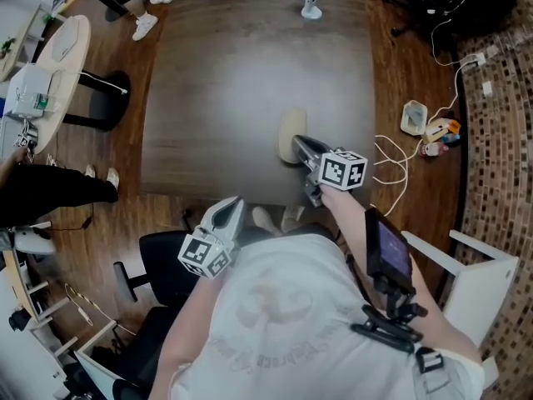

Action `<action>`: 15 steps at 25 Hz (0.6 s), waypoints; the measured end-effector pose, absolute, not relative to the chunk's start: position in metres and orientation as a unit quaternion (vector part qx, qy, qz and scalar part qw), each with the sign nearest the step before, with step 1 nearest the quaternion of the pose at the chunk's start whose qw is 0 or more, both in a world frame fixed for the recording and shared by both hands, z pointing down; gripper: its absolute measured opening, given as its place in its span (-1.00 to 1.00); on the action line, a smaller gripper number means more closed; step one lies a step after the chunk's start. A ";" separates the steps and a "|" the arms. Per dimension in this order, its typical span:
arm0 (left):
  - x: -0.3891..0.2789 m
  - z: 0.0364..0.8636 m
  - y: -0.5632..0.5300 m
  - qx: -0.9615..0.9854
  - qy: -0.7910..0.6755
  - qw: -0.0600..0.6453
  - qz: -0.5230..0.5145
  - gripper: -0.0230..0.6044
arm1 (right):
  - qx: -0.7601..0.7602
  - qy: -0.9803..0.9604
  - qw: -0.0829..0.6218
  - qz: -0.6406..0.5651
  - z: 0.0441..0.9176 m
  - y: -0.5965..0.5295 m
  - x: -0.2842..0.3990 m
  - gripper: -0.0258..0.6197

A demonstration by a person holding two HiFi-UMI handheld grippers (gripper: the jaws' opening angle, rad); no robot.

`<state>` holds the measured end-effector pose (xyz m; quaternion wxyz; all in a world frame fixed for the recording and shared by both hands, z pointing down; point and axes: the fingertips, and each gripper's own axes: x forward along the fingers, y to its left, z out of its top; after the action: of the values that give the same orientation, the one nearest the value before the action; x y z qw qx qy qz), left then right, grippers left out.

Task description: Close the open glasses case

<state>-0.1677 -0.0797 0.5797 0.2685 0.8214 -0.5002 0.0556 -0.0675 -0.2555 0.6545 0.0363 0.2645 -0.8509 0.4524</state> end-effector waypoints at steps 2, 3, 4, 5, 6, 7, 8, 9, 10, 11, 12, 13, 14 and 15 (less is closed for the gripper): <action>-0.167 0.577 -0.077 0.826 -0.496 0.261 0.055 -0.91 | 0.263 -0.855 0.019 0.447 0.646 -0.248 -0.064 -0.89; -0.166 0.575 -0.076 0.829 -0.493 0.257 0.054 -0.91 | 0.260 -0.858 0.012 0.444 0.642 -0.242 -0.062 -0.89; -0.164 0.574 -0.075 0.833 -0.490 0.253 0.053 -0.91 | 0.255 -0.862 0.008 0.439 0.638 -0.235 -0.060 -0.89; -0.161 0.572 -0.074 0.837 -0.485 0.249 0.051 -0.91 | 0.249 -0.867 0.007 0.432 0.633 -0.226 -0.057 -0.89; -0.158 0.571 -0.072 0.840 -0.481 0.246 0.048 -0.91 | 0.243 -0.872 0.007 0.424 0.629 -0.217 -0.054 -0.88; -0.155 0.570 -0.070 0.843 -0.477 0.244 0.045 -0.91 | 0.240 -0.877 0.006 0.417 0.624 -0.207 -0.051 -0.88; -0.151 0.569 -0.067 0.847 -0.472 0.241 0.043 -0.91 | 0.238 -0.880 0.006 0.411 0.620 -0.197 -0.048 -0.88; -0.147 0.570 -0.063 0.850 -0.467 0.238 0.044 -0.91 | 0.240 -0.882 0.006 0.406 0.617 -0.187 -0.044 -0.88; -0.142 0.570 -0.057 0.854 -0.461 0.236 0.045 -0.91 | 0.242 -0.882 0.006 0.404 0.614 -0.177 -0.040 -0.88; -0.136 0.571 -0.050 0.859 -0.453 0.235 0.047 -0.91 | 0.244 -0.883 0.007 0.401 0.611 -0.164 -0.035 -0.88; -0.129 0.572 -0.042 0.863 -0.444 0.235 0.047 -0.91 | 0.245 -0.884 0.008 0.398 0.608 -0.152 -0.031 -0.88; -0.122 0.573 -0.035 0.867 -0.435 0.238 0.044 -0.91 | 0.245 -0.886 0.010 0.393 0.605 -0.141 -0.026 -0.88; -0.116 0.574 -0.028 0.870 -0.428 0.241 0.042 -0.91 | 0.246 -0.888 0.013 0.388 0.603 -0.130 -0.021 -0.88; -0.112 0.575 -0.021 0.871 -0.424 0.243 0.039 -0.91 | 0.248 -0.890 0.017 0.383 0.601 -0.119 -0.017 -0.88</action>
<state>-0.1123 -0.0211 0.5753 0.2428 0.8714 -0.4245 0.0390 -0.0175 -0.1191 0.6009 0.0169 0.2476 -0.8898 0.3829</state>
